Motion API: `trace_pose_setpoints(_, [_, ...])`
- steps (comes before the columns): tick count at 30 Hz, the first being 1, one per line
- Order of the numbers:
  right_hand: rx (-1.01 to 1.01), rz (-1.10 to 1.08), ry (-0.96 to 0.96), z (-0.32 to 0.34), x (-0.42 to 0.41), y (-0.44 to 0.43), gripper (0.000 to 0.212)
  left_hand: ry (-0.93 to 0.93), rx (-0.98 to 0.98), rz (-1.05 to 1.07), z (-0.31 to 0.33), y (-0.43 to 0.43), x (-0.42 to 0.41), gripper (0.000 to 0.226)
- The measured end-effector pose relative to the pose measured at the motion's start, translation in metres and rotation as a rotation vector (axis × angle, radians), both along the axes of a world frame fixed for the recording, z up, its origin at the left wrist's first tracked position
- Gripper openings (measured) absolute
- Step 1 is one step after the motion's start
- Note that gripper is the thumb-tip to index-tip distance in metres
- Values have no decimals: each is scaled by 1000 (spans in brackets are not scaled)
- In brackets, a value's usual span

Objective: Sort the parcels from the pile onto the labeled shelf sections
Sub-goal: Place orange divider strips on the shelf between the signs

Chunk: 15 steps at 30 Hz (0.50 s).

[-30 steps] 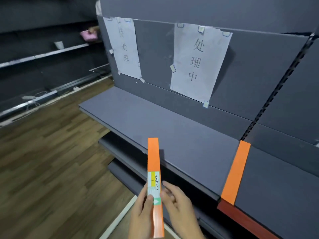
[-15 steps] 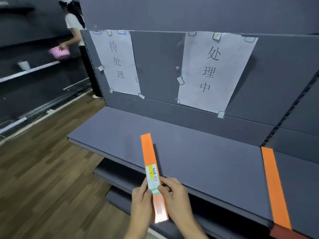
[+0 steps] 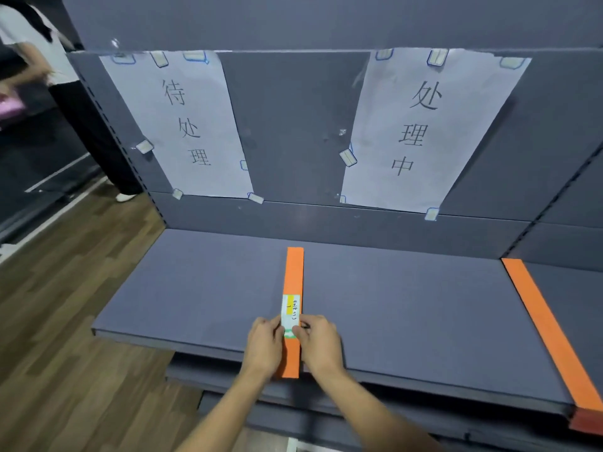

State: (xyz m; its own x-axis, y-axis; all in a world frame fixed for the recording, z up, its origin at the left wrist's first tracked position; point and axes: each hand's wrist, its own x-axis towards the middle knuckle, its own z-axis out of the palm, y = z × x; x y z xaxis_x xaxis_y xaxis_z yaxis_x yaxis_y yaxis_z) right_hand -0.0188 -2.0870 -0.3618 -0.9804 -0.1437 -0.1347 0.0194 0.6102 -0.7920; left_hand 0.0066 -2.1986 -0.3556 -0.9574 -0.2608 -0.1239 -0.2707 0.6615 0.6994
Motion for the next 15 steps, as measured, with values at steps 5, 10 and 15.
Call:
trace_pose_setpoints(5, [112,-10,5,-4,-23,-28,24,-21,-40,10,-10,-25,-24,31])
trace_pose_setpoints(10, [204,-22,-8,-10,-37,-44,24,-11,-36,38,-8,-34,-34,28])
trace_pose_setpoints(15, [241,-39,2,-16,-42,-50,18,7,-25,45,-7,-35,-29,30])
